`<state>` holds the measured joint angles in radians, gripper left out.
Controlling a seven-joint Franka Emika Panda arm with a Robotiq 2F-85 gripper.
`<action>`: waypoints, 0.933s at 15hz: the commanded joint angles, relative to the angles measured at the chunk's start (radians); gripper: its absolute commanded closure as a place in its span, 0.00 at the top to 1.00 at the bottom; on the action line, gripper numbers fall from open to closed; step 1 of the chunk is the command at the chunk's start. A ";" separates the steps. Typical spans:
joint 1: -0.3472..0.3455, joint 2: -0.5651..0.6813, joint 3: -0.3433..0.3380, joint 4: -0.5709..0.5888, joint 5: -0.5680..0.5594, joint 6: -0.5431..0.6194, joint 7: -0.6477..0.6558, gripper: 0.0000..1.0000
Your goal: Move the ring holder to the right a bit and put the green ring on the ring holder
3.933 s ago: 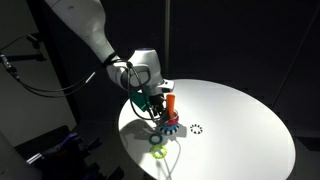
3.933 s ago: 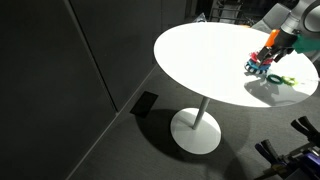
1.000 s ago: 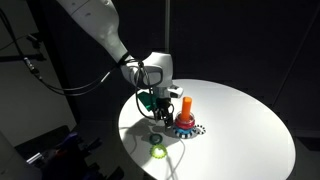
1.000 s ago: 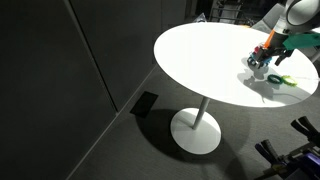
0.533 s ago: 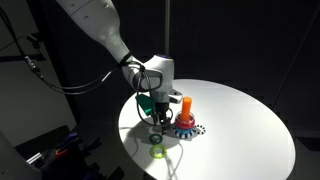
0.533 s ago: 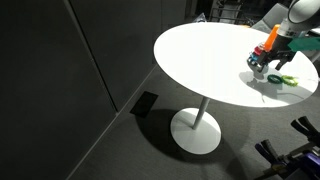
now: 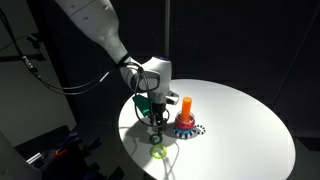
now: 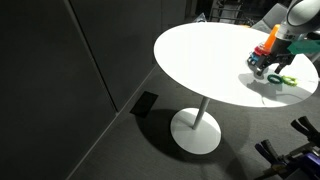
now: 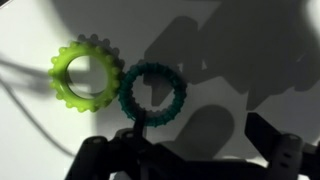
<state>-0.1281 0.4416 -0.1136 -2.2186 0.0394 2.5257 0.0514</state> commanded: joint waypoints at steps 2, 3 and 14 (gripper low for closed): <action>0.006 -0.028 0.005 -0.028 0.000 -0.001 -0.008 1.00; 0.008 -0.026 0.004 -0.030 -0.001 0.001 -0.006 1.00; 0.011 -0.017 -0.001 -0.063 -0.003 0.068 -0.003 1.00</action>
<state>-0.1166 0.4413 -0.1110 -2.2557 0.0390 2.5607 0.0515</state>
